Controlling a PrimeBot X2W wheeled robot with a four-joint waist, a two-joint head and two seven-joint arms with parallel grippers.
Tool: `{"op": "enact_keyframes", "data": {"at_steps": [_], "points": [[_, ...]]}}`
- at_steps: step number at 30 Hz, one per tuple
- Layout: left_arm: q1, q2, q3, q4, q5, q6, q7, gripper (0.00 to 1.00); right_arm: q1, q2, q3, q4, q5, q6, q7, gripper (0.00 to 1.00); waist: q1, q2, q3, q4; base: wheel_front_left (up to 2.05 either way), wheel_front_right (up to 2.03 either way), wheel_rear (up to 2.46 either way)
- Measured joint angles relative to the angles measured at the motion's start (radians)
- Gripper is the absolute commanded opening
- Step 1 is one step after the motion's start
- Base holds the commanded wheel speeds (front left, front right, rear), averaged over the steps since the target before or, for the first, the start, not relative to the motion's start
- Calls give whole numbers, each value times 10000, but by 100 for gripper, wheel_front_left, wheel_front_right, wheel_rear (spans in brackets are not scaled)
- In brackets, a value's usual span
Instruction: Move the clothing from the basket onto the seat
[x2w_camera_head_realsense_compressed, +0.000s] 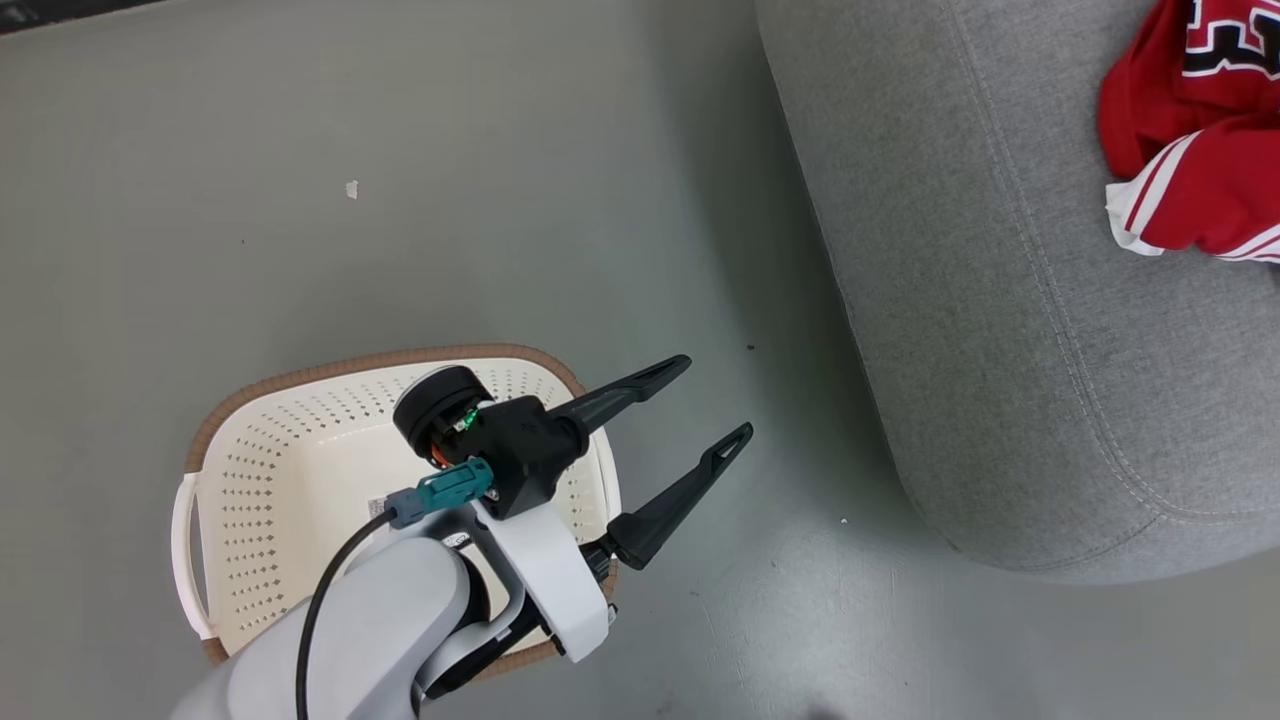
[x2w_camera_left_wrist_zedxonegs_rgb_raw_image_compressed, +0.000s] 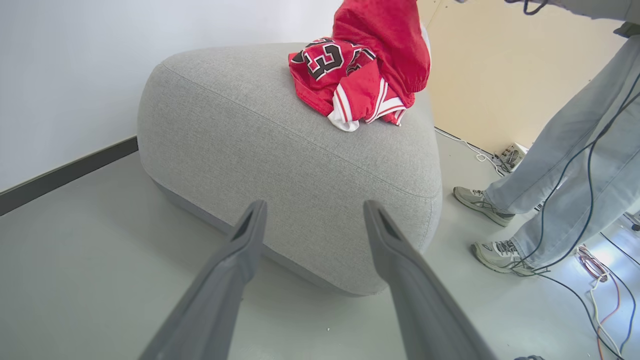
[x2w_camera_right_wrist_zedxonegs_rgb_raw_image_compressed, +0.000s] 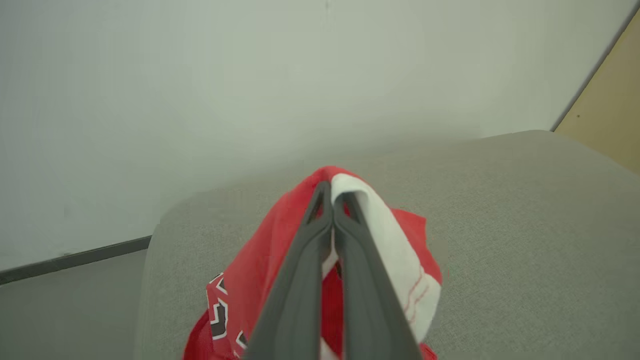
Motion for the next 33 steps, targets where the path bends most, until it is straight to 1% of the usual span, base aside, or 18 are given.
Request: {"op": "enact_keyframes", "data": {"at_steps": [5,8,13,14,16,18,19,20,21,22,29,33], "points": [[-19,92,27,56,-2,0,-27,100,17,345,476,217,-330,0,52,0,0,0,-31,18,0,0,0],[-18,173,54,117,-4,0,-100,100,75,477,579,349,-545,0,146,0,1,0,-105,1,0,0,0],[-12,157,44,268,-21,0,-153,100,434,633,694,930,-531,0,328,0,0,0,-254,-28,0,0,0],[-10,148,38,291,-23,0,-173,100,474,656,700,1049,-483,0,422,4,0,0,-289,-34,0,0,0],[-1,138,27,314,-63,0,-184,100,507,773,686,1327,-326,0,690,22,0,0,-366,-49,0,0,0],[8,123,2,345,-96,0,-232,100,645,897,679,1536,-234,0,842,30,0,0,-445,-64,0,0,0],[11,115,-6,362,-96,0,-270,100,695,941,686,1590,-222,0,867,36,0,0,-488,-72,0,0,0],[11,105,-6,378,-100,0,-270,100,752,963,690,1588,-180,0,901,47,0,0,-530,-79,0,0,0],[12,102,-6,395,-113,-2,-270,100,787,976,700,1597,-155,0,965,82,0,0,-573,-87,0,0,0],[12,104,-6,422,-127,-4,-270,100,794,984,725,1622,-155,0,1007,100,0,0,-617,-95,0,0,0],[51,54,-6,585,-290,-10,-372,100,795,1193,1049,1402,221,0,1248,100,0,0,-927,-138,0,0,0],[59,29,2,673,-410,-10,-460,100,822,1189,1267,1162,351,0,1388,100,0,0,-1116,-163,0,0,0]]}}
